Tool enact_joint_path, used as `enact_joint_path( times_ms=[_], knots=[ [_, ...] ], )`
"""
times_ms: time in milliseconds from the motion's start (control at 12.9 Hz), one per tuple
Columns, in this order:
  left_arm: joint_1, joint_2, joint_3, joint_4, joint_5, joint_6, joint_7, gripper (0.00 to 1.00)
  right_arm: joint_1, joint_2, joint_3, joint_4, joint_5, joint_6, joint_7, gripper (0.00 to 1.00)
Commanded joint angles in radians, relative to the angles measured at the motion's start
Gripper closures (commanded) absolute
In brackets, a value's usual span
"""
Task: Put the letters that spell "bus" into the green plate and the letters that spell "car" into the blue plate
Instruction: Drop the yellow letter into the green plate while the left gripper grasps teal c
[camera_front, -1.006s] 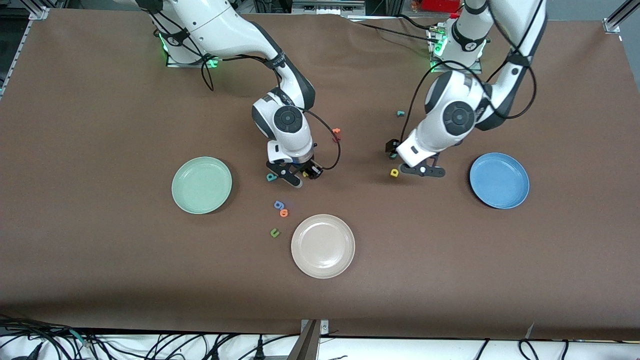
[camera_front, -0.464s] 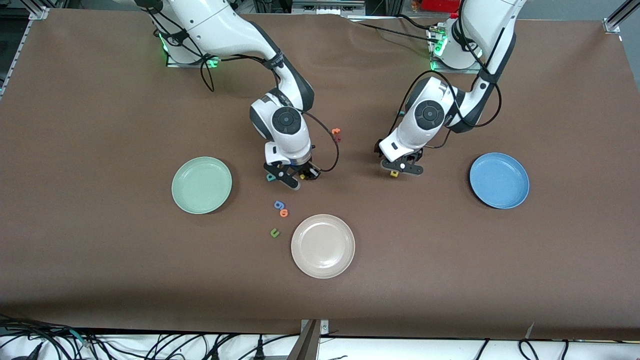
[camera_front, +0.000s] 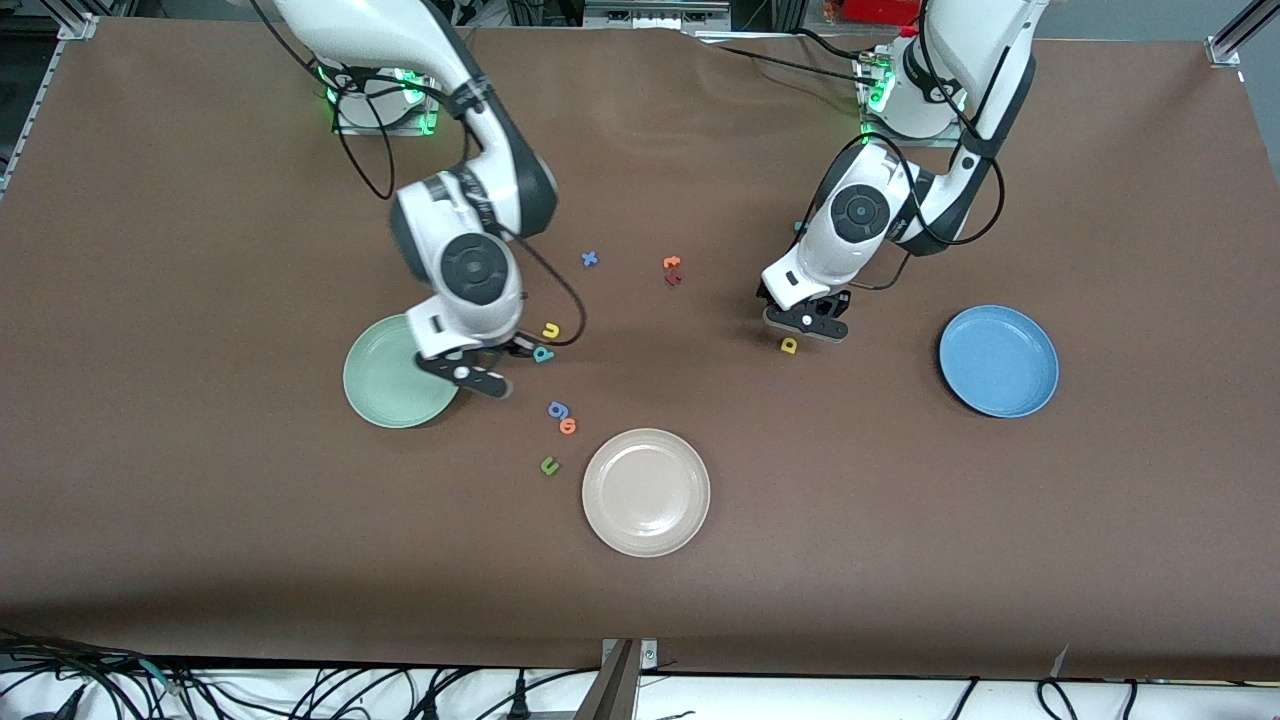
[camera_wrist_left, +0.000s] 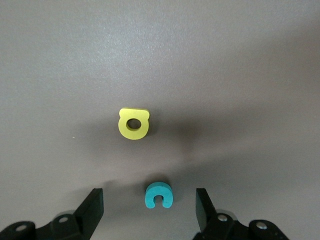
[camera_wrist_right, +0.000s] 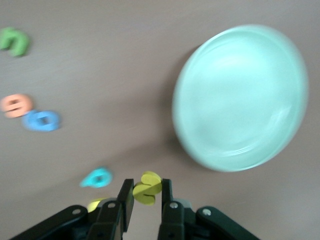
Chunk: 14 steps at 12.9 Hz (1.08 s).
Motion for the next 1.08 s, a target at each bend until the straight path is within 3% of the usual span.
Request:
enact_joint_path(
  times_ms=[0,77,155,232,387,774,1006],
  knots=[
    [-0.015,-0.002,0.008,-0.014,0.030,0.023,0.005,0.21,0.004,-0.044,-0.074,-0.103,0.005,-0.011,-0.150,0.88],
    [-0.015,0.003,0.008,-0.014,0.032,0.023,0.005,0.25,0.001,-0.041,-0.100,-0.126,0.003,0.004,-0.161,0.83],
    [-0.018,0.007,0.008,-0.014,0.032,0.023,0.005,0.25,-0.004,-0.041,-0.118,-0.158,0.006,0.035,-0.219,0.70],
    [-0.018,0.012,0.008,-0.014,0.032,0.025,0.005,0.25,-0.019,-0.039,-0.120,-0.187,0.008,0.068,-0.263,0.65],
    [-0.024,0.023,0.008,-0.013,0.032,0.026,0.005,0.26,-0.036,-0.039,-0.120,-0.203,0.014,0.084,-0.270,0.00],
    [-0.038,0.052,0.008,-0.013,0.032,0.062,0.005,0.26,-0.007,-0.041,-0.085,-0.158,0.189,0.089,-0.217,0.00],
    [-0.047,0.053,0.009,-0.013,0.096,0.062,0.005,0.36,0.089,-0.001,-0.080,-0.135,0.204,0.196,-0.030,0.01]
  ],
)
